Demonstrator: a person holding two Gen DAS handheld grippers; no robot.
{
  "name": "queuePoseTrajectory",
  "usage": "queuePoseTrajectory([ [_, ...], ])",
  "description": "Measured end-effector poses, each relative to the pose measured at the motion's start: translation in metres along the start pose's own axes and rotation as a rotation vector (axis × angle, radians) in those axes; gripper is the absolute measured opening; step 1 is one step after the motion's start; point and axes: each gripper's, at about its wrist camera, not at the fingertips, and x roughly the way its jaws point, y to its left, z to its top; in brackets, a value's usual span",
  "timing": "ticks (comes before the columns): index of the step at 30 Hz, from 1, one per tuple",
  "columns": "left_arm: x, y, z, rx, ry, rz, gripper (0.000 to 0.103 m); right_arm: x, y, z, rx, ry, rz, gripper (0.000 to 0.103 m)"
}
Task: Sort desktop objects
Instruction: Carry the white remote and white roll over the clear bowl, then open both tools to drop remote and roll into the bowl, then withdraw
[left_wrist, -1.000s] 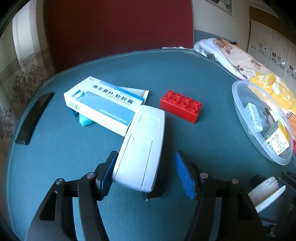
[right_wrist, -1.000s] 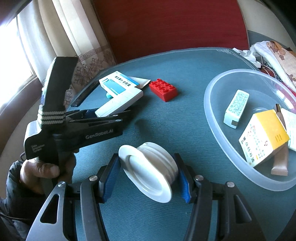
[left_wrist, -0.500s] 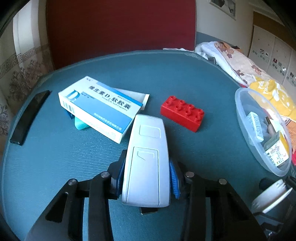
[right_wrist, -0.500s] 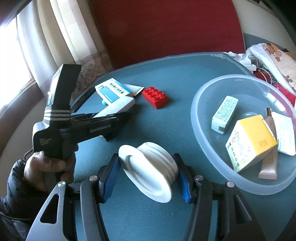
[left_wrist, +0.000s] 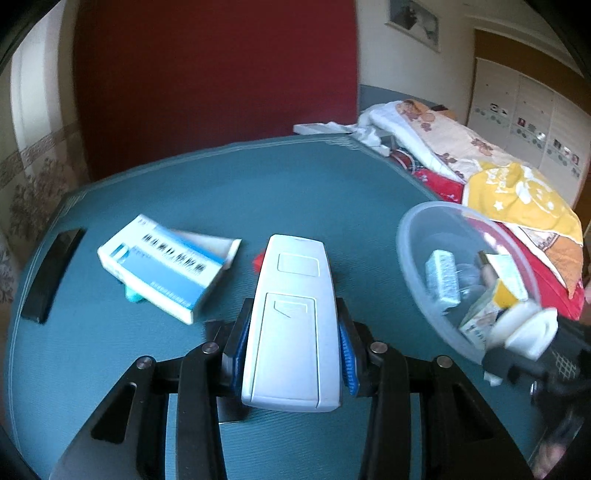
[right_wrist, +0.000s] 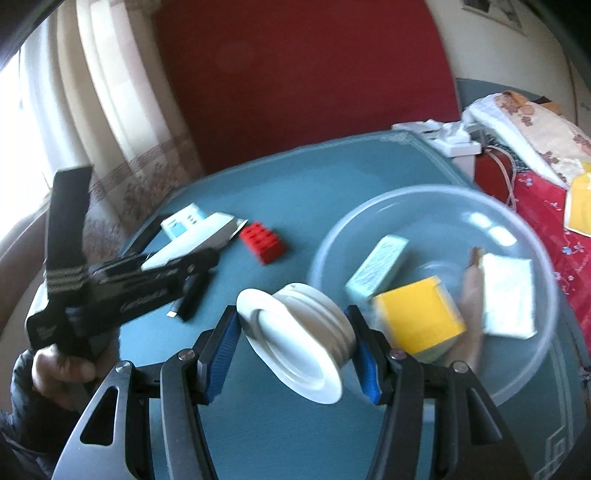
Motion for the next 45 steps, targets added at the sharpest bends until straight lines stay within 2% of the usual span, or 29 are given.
queuePoseTrajectory([
  [4, 0.005, -0.018, 0.010, 0.025, 0.003, -0.025, 0.043, -0.012, -0.019, 0.010, 0.020, -0.042, -0.054, 0.061],
  [17, 0.019, -0.080, 0.027, 0.124, 0.009, -0.089, 0.043, -0.024, -0.085, 0.029, 0.116, -0.087, -0.175, 0.061],
  [21, 0.027, -0.098, 0.032, 0.145, 0.016, -0.107, 0.043, -0.022, -0.104, 0.033, 0.154, -0.093, -0.196, 0.061],
  [33, 0.045, -0.121, 0.042, 0.182, 0.030, -0.150, 0.043, -0.022, -0.124, 0.041, 0.174, -0.103, -0.207, 0.062],
  [34, 0.047, -0.124, 0.044, 0.186, 0.030, -0.154, 0.051, -0.023, -0.126, 0.040, 0.182, -0.103, -0.206, 0.064],
  [35, 0.048, -0.125, 0.044, 0.189, 0.031, -0.155, 0.059, -0.023, -0.128, 0.040, 0.191, -0.104, -0.205, 0.070],
  [36, 0.049, -0.125, 0.044, 0.185, 0.028, -0.148, 0.075, -0.024, -0.129, 0.039, 0.196, -0.108, -0.206, 0.077],
  [37, 0.048, -0.124, 0.044, 0.177, 0.018, -0.140, 0.080, -0.025, -0.131, 0.040, 0.199, -0.115, -0.214, 0.079],
  [39, 0.045, -0.119, 0.044, 0.156, -0.004, -0.146, 0.080, -0.027, -0.132, 0.040, 0.198, -0.119, -0.220, 0.079],
  [45, 0.044, -0.104, 0.041, 0.116, 0.010, -0.131, 0.080, -0.026, -0.130, 0.039, 0.196, -0.111, -0.211, 0.079],
])
